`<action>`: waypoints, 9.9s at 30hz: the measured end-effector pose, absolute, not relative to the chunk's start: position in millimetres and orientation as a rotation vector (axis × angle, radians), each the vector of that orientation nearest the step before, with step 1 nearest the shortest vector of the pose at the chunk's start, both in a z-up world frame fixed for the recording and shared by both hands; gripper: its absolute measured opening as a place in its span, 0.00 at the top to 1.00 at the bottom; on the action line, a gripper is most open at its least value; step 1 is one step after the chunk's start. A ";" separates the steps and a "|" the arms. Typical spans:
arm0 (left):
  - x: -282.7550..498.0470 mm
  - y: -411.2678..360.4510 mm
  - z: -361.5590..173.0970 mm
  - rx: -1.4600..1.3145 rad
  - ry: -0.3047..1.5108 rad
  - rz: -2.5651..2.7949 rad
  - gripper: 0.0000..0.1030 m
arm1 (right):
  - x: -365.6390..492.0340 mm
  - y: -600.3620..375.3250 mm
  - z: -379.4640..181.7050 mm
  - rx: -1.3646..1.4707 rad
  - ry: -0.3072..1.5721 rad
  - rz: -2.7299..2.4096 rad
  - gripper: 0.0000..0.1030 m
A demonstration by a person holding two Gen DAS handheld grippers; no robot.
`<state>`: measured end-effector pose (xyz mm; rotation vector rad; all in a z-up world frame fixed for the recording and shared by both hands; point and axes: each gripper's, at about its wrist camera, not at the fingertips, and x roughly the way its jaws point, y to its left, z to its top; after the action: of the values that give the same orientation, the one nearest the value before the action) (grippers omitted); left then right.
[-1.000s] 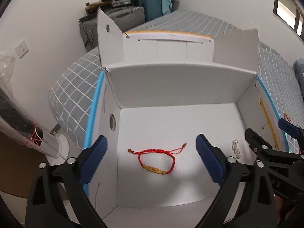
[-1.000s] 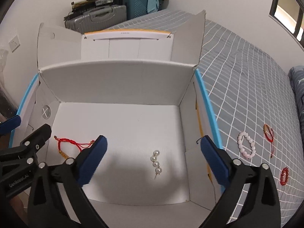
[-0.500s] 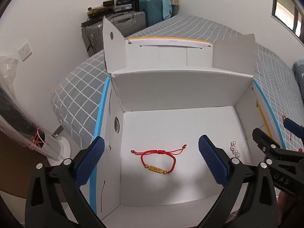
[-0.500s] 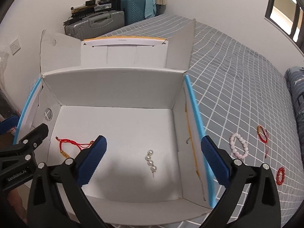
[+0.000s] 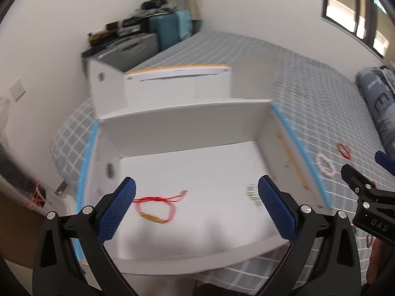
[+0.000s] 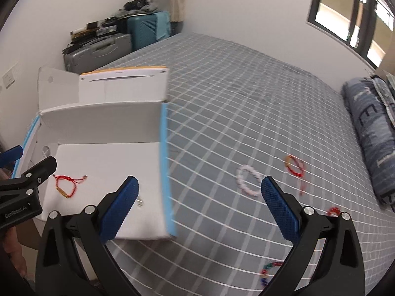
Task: Organize jewelry
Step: 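Move both tools back over the bracelets on the bed, then grasp the multicolour bead bracelet with the left tool while the right tool grasps the amber bracelet, then carry the multicolour and amber bracelets into the white box with both tools, then lower both held bracelets onto the box floor and open both tools, then move both tools back over the bracelets on the bed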
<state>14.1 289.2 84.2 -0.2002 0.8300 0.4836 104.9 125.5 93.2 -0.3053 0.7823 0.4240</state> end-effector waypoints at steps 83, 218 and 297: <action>97.6 8.7 -83.2 -0.028 1.055 0.054 0.90 | 184.4 -140.8 -84.5 -0.096 1.144 0.119 0.87; 2.1 365.9 11.9 -0.283 0.975 0.571 0.91 | 92.5 250.5 -1.5 -0.352 0.993 0.502 0.91; 140.2 82.8 80.3 -0.069 0.810 0.196 0.06 | 111.9 -117.4 60.1 -0.079 0.853 0.126 0.09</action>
<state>140.2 82.8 80.3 -0.0688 0.8100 0.1964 111.9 -117.4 60.1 -0.0785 0.8526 0.1260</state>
